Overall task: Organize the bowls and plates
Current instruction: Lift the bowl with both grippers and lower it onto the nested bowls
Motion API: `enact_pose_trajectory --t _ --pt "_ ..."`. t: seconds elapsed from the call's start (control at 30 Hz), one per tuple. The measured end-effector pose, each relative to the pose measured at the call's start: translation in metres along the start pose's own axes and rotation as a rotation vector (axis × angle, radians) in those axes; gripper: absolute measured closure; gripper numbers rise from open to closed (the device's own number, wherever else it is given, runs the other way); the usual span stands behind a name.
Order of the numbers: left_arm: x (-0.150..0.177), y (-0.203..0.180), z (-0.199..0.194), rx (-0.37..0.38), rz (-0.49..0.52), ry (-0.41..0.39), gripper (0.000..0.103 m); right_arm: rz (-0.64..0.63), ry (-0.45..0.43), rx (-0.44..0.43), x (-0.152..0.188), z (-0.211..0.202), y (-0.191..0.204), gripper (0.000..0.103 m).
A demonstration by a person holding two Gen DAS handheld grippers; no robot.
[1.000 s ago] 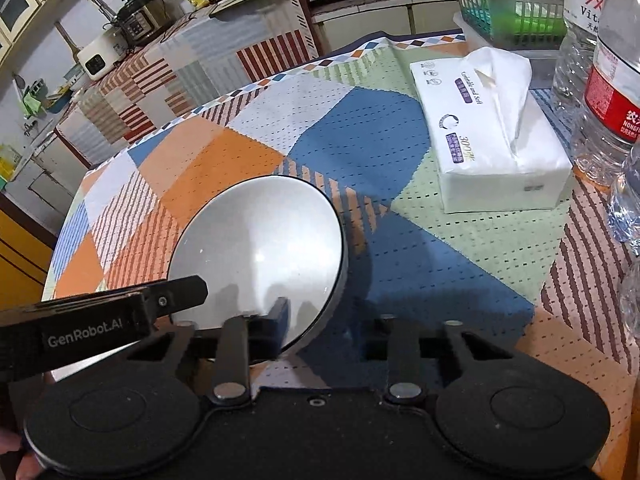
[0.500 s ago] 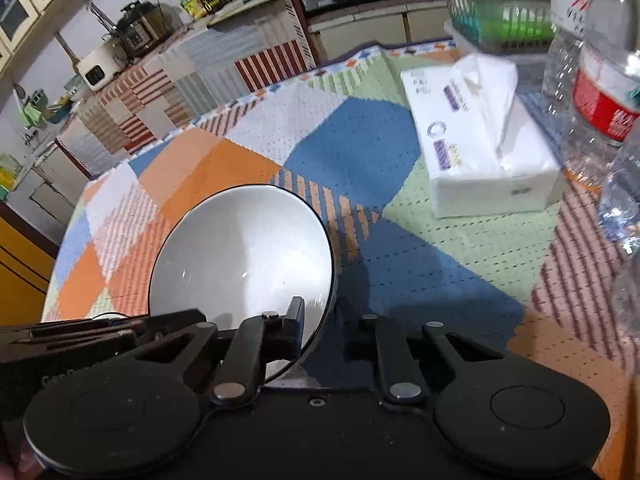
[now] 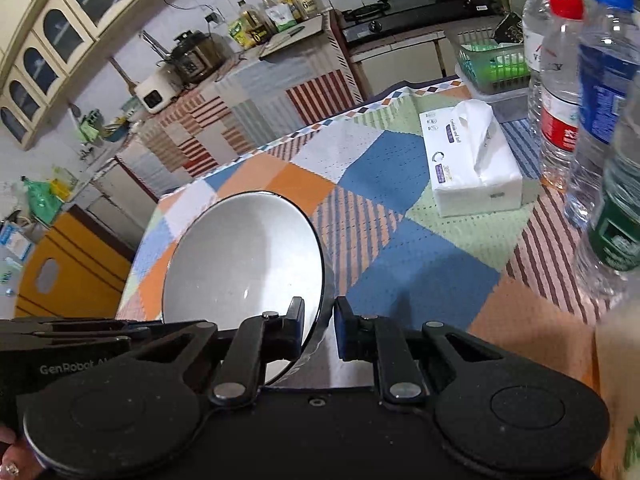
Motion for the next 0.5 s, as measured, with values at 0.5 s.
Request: enact_pose_trajectory --t 0.5 --pt "0.057 -0.036 -0.017 0.032 0.001 0.146 0.087 -0.082 0.028 -0.032 0.052 -0.057 0.0 0.083"
Point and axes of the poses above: each gripper's, at about its wrist camera, not at the fingertips, and z roughly the way its jaws point, y to its left, x to its underside, the point moved 1 cm from there along z, roughly the way its jaws point, and after that the axes turned 14 degrees about z, right-handed, at the moved point
